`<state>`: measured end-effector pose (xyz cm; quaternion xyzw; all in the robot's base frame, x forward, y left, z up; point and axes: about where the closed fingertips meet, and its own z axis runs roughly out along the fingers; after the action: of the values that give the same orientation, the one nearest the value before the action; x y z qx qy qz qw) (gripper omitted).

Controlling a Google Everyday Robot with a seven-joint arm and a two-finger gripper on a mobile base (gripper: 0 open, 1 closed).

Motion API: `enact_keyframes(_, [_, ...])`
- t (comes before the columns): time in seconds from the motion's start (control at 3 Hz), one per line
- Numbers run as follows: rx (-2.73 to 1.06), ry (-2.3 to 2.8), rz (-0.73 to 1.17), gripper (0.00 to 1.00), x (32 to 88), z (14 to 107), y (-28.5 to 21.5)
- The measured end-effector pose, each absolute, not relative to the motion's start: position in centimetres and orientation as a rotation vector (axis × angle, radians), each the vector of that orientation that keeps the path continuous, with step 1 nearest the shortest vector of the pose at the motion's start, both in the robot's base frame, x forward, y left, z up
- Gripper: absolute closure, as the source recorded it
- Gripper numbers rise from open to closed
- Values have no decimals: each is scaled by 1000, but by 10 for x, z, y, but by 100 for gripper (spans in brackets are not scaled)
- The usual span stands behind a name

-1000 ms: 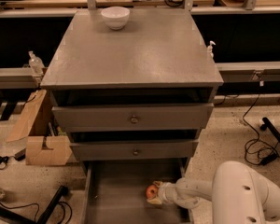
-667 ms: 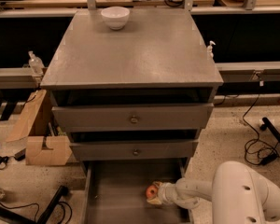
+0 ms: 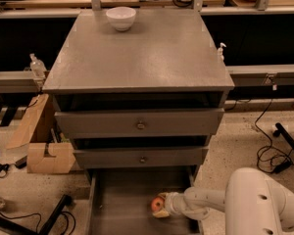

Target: Pick apple from bottom drawer and place on counter

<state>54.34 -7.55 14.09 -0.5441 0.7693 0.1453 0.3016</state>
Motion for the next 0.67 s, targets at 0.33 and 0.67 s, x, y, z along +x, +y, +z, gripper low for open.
enact_keyframes(0.33, [-1452,1988,447,100,528,182,-74])
enact_keyframes(0.67, [-1438,1906,548,100,507,270,-94])
